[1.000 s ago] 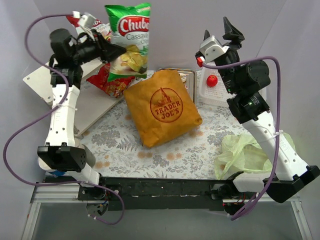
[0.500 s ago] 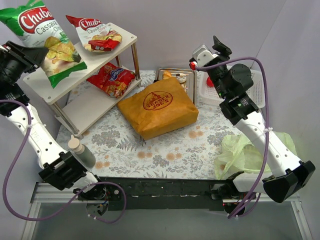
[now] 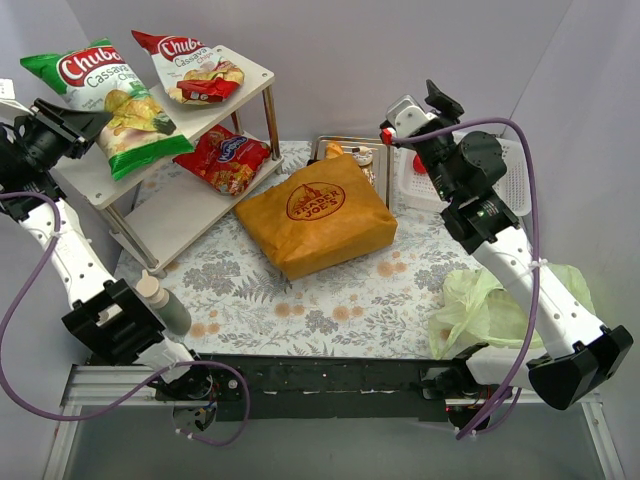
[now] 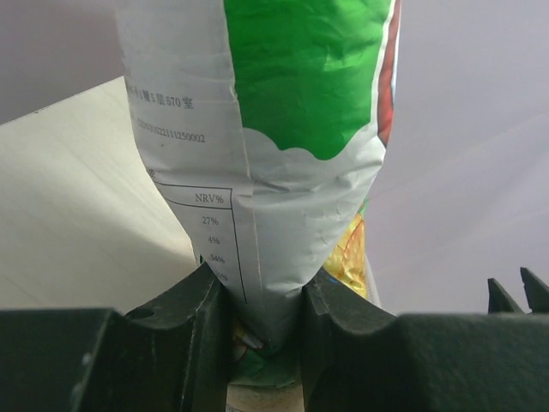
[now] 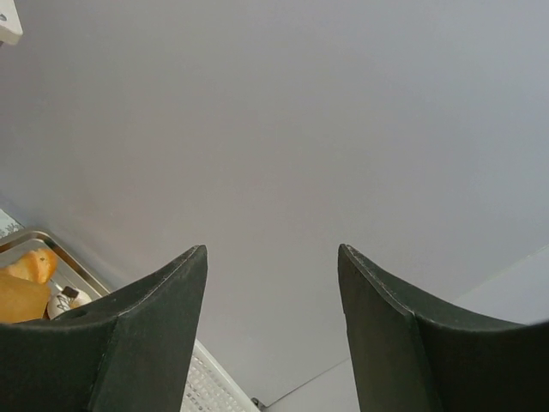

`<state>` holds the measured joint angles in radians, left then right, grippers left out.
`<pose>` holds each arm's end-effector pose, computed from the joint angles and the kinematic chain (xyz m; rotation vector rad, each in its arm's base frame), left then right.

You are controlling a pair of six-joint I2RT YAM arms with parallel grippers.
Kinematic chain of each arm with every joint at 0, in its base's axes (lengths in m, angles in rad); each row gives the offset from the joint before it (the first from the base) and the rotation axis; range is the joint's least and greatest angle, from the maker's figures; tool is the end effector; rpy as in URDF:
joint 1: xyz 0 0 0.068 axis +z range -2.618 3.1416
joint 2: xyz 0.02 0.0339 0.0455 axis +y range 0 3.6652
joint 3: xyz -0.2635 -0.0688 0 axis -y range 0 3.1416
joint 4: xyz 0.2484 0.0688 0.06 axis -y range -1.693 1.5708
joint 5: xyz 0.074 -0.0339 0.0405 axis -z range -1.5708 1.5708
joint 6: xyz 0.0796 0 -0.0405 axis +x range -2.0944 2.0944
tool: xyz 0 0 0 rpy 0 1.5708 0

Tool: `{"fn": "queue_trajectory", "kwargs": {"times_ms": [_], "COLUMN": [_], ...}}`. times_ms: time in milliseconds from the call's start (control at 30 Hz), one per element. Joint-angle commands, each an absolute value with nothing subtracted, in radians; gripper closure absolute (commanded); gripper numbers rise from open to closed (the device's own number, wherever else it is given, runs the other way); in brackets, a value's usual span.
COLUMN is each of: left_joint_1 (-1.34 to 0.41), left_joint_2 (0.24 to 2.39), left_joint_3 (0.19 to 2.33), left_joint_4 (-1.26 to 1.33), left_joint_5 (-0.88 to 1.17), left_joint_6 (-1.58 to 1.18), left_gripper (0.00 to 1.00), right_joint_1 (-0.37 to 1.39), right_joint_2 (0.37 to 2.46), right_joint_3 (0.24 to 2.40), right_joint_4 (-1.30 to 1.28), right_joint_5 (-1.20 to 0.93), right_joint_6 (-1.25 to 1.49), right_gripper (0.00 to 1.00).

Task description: Untie the knot of the grocery bags and take out the mixed food

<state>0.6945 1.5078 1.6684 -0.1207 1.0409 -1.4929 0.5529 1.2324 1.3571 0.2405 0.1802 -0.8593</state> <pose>0.3153 0.1732 0.4800 -0.9163 1.4751 -1.3908 0.2745 0.1527 0.5069 -0.6642 1.0236 -0.3763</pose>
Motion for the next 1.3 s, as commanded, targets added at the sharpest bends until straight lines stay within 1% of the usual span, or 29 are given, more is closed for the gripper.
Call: {"fn": "queue_trajectory", "kwargs": {"times_ms": [0, 67, 100, 133, 167, 233, 267, 433, 467, 533, 567, 767, 1000, 1167, 1267], "left_joint_1": [0.696, 0.696, 0.698, 0.695, 0.695, 0.693, 0.693, 0.693, 0.693, 0.693, 0.693, 0.693, 0.669, 0.667, 0.667], "left_joint_2": [1.548, 1.557, 1.566, 1.572, 1.575, 1.575, 1.575, 1.572, 1.566, 1.557, 1.542, 1.506, 1.442, 1.376, 1.368], "left_joint_3": [1.678, 1.664, 1.663, 1.66, 1.664, 1.666, 1.669, 1.69, 1.697, 1.7, 1.7, 1.735, 1.861, 1.894, 1.957], "left_joint_4": [-0.064, -0.049, -0.048, -0.06, -0.078, -0.089, -0.089, -0.127, -0.135, -0.165, -0.172, -0.245, -0.422, -0.434, -0.394], "left_joint_5": [1.026, 1.023, 1.023, 1.005, 0.983, 0.939, 0.934, 0.893, 0.884, 0.873, 0.864, 0.873, 0.68, 0.549, 0.561], "left_joint_6": [-1.502, -1.493, -1.486, -1.482, -1.474, -1.438, -1.427, -1.367, -1.358, -1.327, -1.316, -1.264, -1.082, -1.005, -1.002], "left_gripper": [0.94, 0.86, 0.66, 0.51, 0.42, 0.27, 0.24, 0.2, 0.16, 0.04, 0.02, 0.02, 0.02, 0.02, 0.02], "right_joint_1": [0.54, 0.537, 0.535, 0.535, 0.532, 0.528, 0.526, 0.52, 0.52, 0.52, 0.52, 0.515, 0.515, 0.515, 0.515], "right_joint_2": [1.209, 1.206, 1.206, 1.207, 1.206, 1.209, 1.209, 1.213, 1.213, 1.21, 1.209, 1.197, 1.183, 1.173, 1.187], "right_joint_3": [1.368, 1.368, 1.37, 1.371, 1.371, 1.374, 1.376, 1.378, 1.378, 1.373, 1.371, 1.342, 1.316, 1.284, 1.272], "right_joint_4": [0.224, 0.216, 0.21, 0.207, 0.206, 0.201, 0.201, 0.196, 0.195, 0.196, 0.196, 0.184, 0.154, 0.069, -0.03], "right_joint_5": [0.186, 0.181, 0.181, 0.181, 0.181, 0.181, 0.179, 0.172, 0.172, 0.169, 0.169, 0.172, 0.158, 0.106, 0.058], "right_joint_6": [-0.845, -0.848, -0.851, -0.851, -0.848, -0.847, -0.844, -0.841, -0.841, -0.839, -0.839, -0.845, -0.809, -0.714, -0.626], "right_gripper": [0.31, 0.31, 0.31, 0.31, 0.31, 0.31, 0.31, 0.31, 0.31, 0.31, 0.31, 0.3, 0.29, 0.28, 0.27]}}
